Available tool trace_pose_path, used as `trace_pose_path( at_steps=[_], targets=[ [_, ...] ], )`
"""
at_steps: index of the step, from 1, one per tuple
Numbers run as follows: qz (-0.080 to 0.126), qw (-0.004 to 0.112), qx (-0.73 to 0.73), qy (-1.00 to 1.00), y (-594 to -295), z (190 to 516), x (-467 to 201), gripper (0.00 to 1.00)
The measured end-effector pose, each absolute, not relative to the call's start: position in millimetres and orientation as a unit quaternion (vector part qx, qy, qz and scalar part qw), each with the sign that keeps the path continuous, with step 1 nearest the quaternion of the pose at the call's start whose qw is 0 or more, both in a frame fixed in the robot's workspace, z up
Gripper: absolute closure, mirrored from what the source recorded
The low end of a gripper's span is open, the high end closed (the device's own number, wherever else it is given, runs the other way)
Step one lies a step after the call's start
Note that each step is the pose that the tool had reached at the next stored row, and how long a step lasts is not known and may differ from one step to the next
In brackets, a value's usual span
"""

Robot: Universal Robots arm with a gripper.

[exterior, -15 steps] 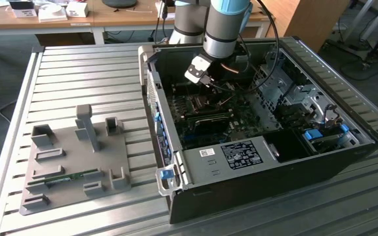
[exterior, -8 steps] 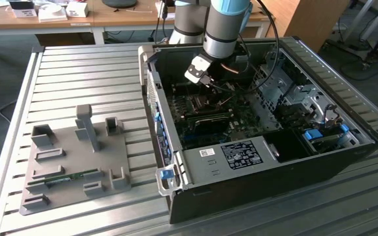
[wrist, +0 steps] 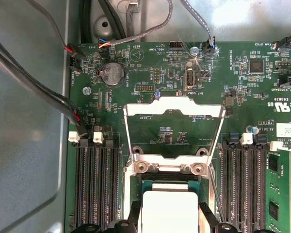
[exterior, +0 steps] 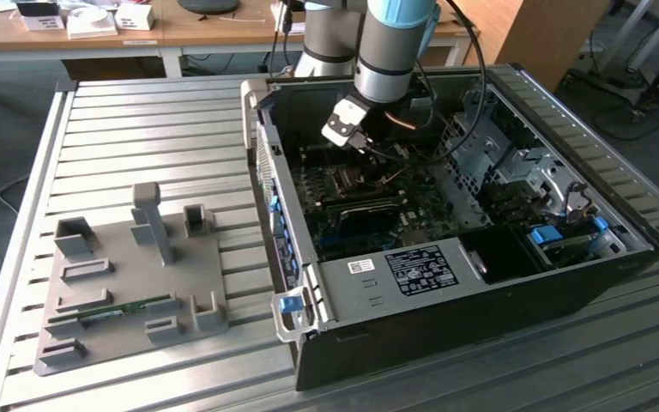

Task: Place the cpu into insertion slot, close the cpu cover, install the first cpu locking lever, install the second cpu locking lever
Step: 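Place the cpu into insertion slot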

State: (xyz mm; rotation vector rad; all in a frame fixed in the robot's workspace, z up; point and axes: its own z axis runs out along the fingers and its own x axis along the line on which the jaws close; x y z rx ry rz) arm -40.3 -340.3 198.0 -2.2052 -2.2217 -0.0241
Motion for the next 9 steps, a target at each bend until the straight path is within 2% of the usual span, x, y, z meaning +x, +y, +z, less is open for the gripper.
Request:
trace_pose_path(
  at_steps=[9],
  targets=[
    [-0.008, 0.006, -0.704, -0.71, -340.2, 197.0, -39.8, 0.46]
  ],
)
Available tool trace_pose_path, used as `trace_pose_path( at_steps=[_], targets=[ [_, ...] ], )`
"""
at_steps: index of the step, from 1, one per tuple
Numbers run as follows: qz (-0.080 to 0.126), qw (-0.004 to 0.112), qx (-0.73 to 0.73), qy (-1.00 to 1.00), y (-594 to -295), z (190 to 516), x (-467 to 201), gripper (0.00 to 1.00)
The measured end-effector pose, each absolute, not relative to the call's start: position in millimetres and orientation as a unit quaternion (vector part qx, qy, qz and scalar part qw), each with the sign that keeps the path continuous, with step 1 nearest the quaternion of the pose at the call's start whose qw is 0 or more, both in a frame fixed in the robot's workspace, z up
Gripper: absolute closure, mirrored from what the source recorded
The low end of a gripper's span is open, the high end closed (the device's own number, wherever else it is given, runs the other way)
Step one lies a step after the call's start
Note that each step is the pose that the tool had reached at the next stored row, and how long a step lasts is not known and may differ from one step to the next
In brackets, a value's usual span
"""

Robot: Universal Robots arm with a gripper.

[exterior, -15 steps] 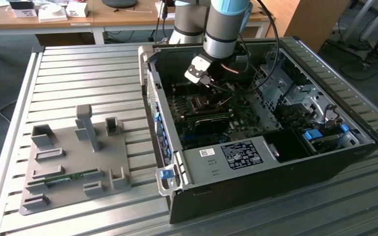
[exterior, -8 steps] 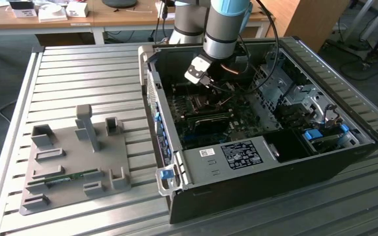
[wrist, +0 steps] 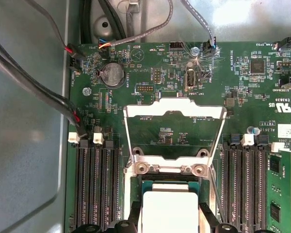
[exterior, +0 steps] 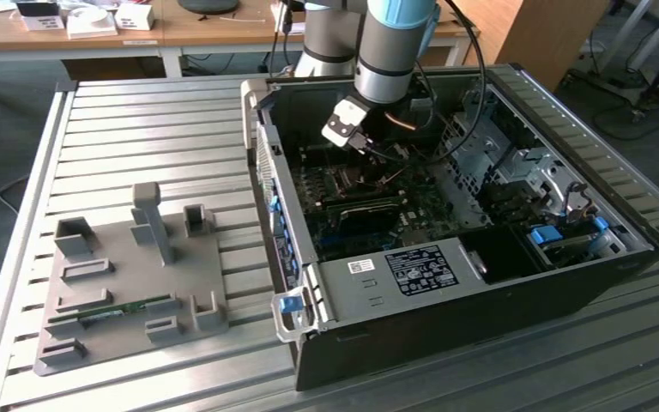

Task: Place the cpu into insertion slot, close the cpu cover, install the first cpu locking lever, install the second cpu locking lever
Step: 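Place the cpu into insertion slot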

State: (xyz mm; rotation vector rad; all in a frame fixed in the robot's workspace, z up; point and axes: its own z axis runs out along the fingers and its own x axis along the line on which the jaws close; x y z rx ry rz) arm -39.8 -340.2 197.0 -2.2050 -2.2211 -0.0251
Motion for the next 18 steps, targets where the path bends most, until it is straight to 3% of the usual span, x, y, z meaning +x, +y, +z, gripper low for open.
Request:
trace_pose_path(
  at_steps=[18],
  targets=[
    [-0.008, 0.006, -0.705, -0.71, -340.0, 194.8, -39.7, 0.46]
  ],
)
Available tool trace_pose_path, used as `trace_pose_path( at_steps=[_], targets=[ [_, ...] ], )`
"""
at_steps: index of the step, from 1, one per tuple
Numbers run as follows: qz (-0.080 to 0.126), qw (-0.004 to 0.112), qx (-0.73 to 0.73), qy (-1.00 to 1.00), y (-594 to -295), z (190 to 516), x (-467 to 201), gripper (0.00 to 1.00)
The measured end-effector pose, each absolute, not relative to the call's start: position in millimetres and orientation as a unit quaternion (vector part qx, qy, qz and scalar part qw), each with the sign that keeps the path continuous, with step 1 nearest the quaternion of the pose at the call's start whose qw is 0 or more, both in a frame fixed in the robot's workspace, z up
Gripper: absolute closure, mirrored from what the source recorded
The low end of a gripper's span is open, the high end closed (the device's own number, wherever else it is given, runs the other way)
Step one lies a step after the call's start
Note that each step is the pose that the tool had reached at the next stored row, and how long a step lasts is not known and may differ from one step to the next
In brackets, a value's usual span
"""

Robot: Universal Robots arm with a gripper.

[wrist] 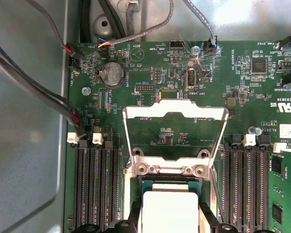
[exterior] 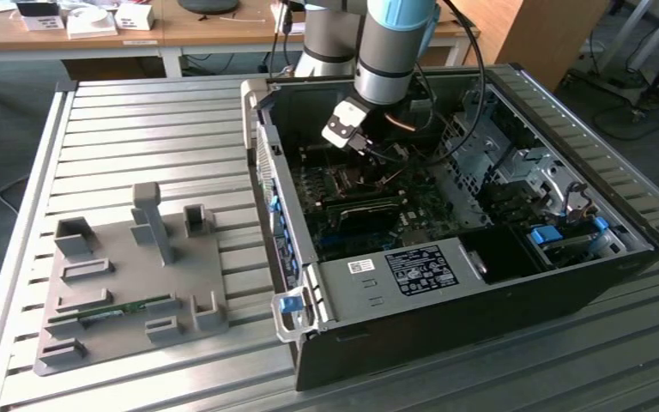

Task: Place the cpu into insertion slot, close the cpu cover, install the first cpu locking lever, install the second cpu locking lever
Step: 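Place the cpu into insertion slot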

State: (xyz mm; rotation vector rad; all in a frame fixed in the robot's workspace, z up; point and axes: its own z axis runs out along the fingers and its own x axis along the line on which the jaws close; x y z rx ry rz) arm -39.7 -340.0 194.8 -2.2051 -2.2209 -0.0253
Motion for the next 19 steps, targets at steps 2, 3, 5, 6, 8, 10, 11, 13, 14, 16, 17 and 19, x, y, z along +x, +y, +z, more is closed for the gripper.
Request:
trace_pose_path(
  at_steps=[2, 3, 5, 6, 8, 10, 11, 13, 14, 16, 17, 19],
  targets=[
    [-0.008, 0.006, -0.705, -0.71, -340.0, 194.8, -39.7, 0.46],
    [-0.008, 0.006, -0.705, -0.709, -340.0, 194.8, -39.7, 0.46],
    [-0.008, 0.006, -0.708, -0.707, -340.0, 194.8, -39.7, 0.46],
    [-0.008, 0.006, -0.708, -0.706, -340.0, 194.8, -39.7, 0.46],
    [-0.008, 0.006, -0.708, -0.706, -340.0, 194.8, -39.7, 0.46],
    [-0.008, 0.006, -0.708, -0.706, -339.9, 194.6, -39.7, 0.46],
    [-0.008, 0.006, -0.708, -0.706, -339.8, 194.6, -39.7, 0.46],
    [-0.009, 0.007, -0.708, -0.706, -339.7, 194.5, -39.7, 0.46],
    [-0.009, 0.007, -0.708, -0.706, -339.7, 194.5, -39.7, 0.46],
    [-0.009, 0.007, -0.708, -0.706, -339.7, 194.2, -39.7, 0.46],
    [-0.009, 0.007, -0.708, -0.706, -339.7, 194.0, -39.7, 0.46],
    [-0.009, 0.007, -0.708, -0.706, -339.7, 193.4, -39.7, 0.46]
  ],
)
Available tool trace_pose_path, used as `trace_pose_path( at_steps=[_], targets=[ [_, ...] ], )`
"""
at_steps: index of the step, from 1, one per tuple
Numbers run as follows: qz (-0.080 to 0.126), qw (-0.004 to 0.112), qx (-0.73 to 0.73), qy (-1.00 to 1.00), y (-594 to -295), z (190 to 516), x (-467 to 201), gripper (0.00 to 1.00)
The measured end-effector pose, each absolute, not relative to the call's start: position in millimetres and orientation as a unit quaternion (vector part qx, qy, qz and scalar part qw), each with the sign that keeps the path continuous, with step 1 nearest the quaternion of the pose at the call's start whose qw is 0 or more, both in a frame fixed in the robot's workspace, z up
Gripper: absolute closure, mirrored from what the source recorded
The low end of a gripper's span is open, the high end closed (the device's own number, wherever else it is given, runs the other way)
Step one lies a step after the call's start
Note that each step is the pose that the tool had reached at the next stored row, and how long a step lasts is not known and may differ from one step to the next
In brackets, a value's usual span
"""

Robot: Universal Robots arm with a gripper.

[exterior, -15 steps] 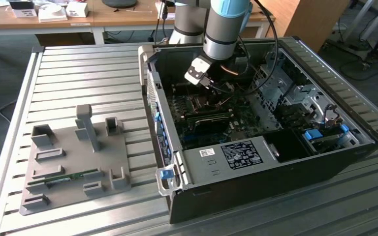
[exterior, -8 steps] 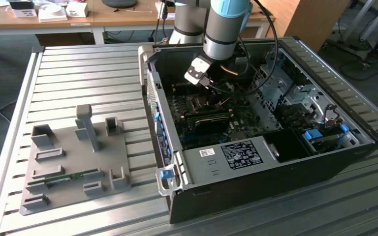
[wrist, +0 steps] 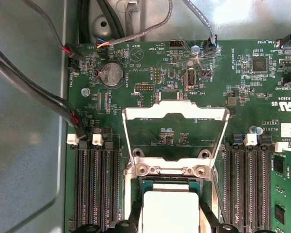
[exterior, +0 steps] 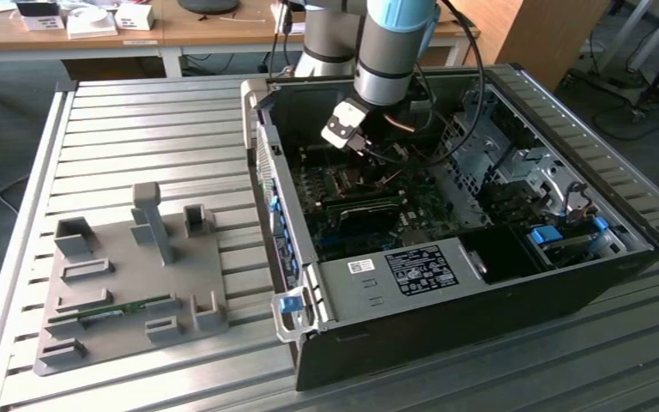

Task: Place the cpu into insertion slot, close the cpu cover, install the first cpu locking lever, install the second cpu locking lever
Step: 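Place the cpu into insertion slot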

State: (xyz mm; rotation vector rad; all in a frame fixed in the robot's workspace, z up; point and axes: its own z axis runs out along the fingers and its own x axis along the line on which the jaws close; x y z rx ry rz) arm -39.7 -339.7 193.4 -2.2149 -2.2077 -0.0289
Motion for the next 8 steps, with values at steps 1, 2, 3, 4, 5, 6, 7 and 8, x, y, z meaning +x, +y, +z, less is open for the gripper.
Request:
trace_pose_path(
  at_steps=[1, 2, 3, 4, 5, 6, 7, 8],
  targets=[
    [-0.009, 0.007, -0.708, -0.706, -339.7, 193.1, -39.7, 0.46],
    [-0.009, 0.007, -0.708, -0.706, -339.8, 192.9, -39.7, 0.46],
    [-0.009, 0.007, -0.708, -0.706, -339.8, 192.7, -39.7, 0.46],
    [-0.009, 0.007, -0.708, -0.706, -339.8, 192.5, -39.7, 0.46],
    [-0.009, 0.007, -0.708, -0.706, -339.7, 192.3, -39.7, 0.46],
    [-0.009, 0.007, -0.708, -0.706, -339.7, 192.3, -39.7, 0.46],
    [-0.009, 0.007, -0.708, -0.706, -339.7, 192.2, -39.7, 0.46],
    [-0.009, 0.007, -0.708, -0.706, -339.7, 192.2, -39.7, 0.46]
  ],
)
